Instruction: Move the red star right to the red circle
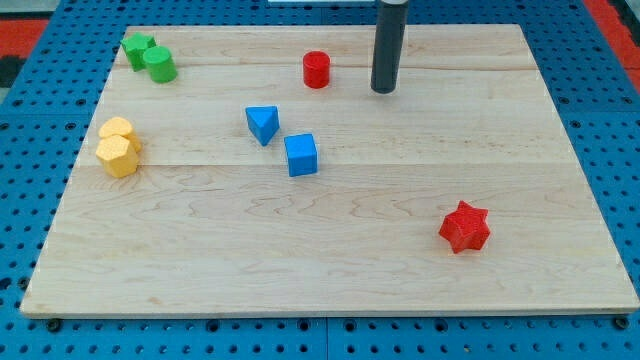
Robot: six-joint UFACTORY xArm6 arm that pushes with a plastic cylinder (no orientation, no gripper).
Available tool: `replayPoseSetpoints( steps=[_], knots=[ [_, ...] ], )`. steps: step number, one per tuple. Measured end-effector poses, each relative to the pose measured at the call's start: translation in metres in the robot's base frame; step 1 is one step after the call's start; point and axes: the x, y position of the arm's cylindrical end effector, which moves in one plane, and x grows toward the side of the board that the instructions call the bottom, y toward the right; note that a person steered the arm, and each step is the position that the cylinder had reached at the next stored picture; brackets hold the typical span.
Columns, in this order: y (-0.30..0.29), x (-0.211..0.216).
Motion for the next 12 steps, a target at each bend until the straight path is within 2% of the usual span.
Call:
replayPoseSetpoints(
  steps=[1, 2, 3, 4, 6, 7, 8, 9, 10, 11, 12],
  knots=[
    [-0.083, 0.007],
    [-0.072, -0.008],
    [-0.082, -0.036],
    [-0.105, -0.047],
    [-0.101, -0.084],
    [-0.033, -0.046],
    [0.056, 0.028],
    [0.129, 0.125],
    [0.136, 0.216],
    [0.085, 0.231],
    [0.043, 0.194]
  ],
)
